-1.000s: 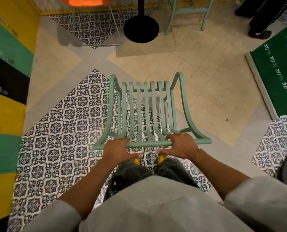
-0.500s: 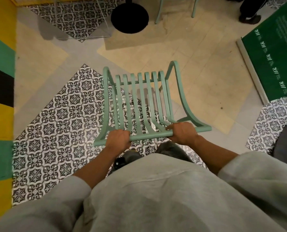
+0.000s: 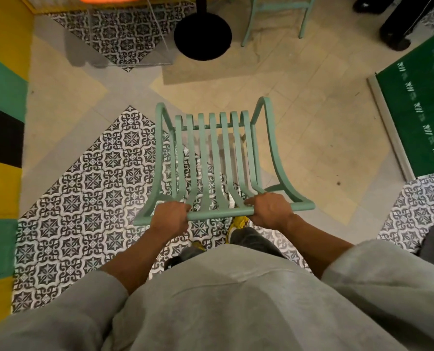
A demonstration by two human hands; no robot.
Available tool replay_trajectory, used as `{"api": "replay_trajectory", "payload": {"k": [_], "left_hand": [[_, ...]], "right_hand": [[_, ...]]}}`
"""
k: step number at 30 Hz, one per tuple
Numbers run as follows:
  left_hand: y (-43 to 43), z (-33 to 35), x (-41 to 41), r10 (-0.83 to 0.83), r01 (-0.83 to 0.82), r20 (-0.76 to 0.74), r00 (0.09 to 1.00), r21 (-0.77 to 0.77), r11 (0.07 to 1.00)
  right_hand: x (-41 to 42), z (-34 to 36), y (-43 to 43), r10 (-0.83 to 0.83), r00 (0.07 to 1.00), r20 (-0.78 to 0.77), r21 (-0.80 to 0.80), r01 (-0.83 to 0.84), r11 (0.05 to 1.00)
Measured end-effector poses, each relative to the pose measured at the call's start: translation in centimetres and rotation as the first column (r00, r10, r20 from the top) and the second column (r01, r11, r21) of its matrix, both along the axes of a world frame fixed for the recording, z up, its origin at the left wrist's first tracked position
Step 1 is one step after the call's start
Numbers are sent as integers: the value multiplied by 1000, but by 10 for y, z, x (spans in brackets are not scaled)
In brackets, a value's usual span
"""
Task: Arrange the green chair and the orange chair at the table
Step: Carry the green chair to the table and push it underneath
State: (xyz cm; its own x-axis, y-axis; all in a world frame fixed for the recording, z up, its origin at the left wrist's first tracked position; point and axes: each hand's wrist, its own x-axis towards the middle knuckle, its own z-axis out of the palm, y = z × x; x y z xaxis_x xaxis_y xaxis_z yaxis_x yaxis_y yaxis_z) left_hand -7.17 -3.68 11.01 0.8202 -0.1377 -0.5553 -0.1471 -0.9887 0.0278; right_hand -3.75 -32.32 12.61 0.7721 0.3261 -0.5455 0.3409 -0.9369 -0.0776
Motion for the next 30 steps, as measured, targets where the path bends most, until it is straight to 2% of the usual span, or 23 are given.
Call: {"api": "replay_trajectory", "payload": {"k": [15, 20, 30], "left_hand": [[-36, 6, 89, 268, -267, 23, 963, -41, 963], [-40, 4, 111, 255, -254, 50, 966, -40, 966], [-21, -6, 199, 195, -195, -2, 981, 2, 981]], "right_hand": [[119, -3, -28, 93, 994, -64, 17, -92, 996], [147, -3, -34, 120, 989, -87, 24, -118, 993], [227, -7, -18, 111, 990, -93, 18, -109, 994]]}}
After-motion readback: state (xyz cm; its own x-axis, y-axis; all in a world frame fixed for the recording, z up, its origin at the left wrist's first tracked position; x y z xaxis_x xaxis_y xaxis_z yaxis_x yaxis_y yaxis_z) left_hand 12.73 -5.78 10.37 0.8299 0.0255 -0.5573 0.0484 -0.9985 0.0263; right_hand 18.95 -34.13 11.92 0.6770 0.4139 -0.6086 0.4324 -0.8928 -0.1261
